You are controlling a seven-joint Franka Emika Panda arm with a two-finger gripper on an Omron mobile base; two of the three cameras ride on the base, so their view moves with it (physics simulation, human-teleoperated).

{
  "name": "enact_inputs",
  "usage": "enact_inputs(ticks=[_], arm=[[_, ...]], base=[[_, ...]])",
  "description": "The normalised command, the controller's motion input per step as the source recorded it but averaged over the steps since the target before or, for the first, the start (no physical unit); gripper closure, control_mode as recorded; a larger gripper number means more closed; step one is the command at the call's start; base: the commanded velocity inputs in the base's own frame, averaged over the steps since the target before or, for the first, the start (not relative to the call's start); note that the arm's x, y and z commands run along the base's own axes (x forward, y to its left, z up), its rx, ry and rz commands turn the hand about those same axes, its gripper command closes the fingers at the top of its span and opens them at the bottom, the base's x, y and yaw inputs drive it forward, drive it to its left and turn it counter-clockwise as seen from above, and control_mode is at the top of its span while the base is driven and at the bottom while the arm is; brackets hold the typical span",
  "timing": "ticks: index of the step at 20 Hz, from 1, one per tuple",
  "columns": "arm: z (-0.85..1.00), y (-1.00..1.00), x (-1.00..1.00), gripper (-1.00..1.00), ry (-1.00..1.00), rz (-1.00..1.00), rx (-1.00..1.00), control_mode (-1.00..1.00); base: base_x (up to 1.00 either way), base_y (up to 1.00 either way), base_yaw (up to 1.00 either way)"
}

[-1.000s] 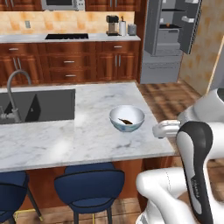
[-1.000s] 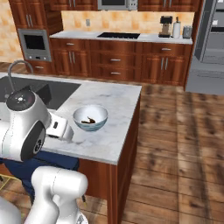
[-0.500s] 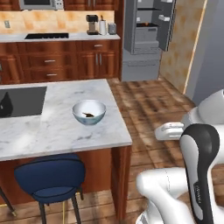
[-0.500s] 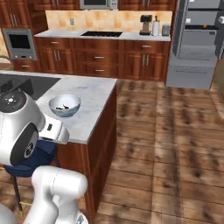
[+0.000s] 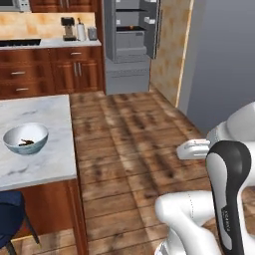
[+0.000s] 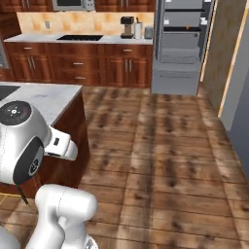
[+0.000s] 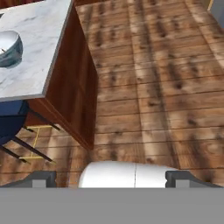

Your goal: Retrieve the banana and peach from the fridge and place them into the bowl on the dining table.

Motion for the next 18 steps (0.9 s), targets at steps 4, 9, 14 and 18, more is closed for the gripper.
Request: enact_inputs(ticks=[4,9,14,18], arm=[[0.00,0.00,0.00,-1.00,0.00,0.00,0.00,1.00],[0.00,0.00,0.00,-1.00,0.00,0.00,0.00,1.00],[0.00,0.00,0.00,-1.00,0.00,0.00,0.00,1.00],[0.00,0.00,0.00,-1.00,0.00,0.00,0.00,1.00]], base=[[0.41,-1.00,-0.15],[0.95,-0.70,-0.07],[1.00,-0.31,0.00],[1.00,-0.28,0.00]])
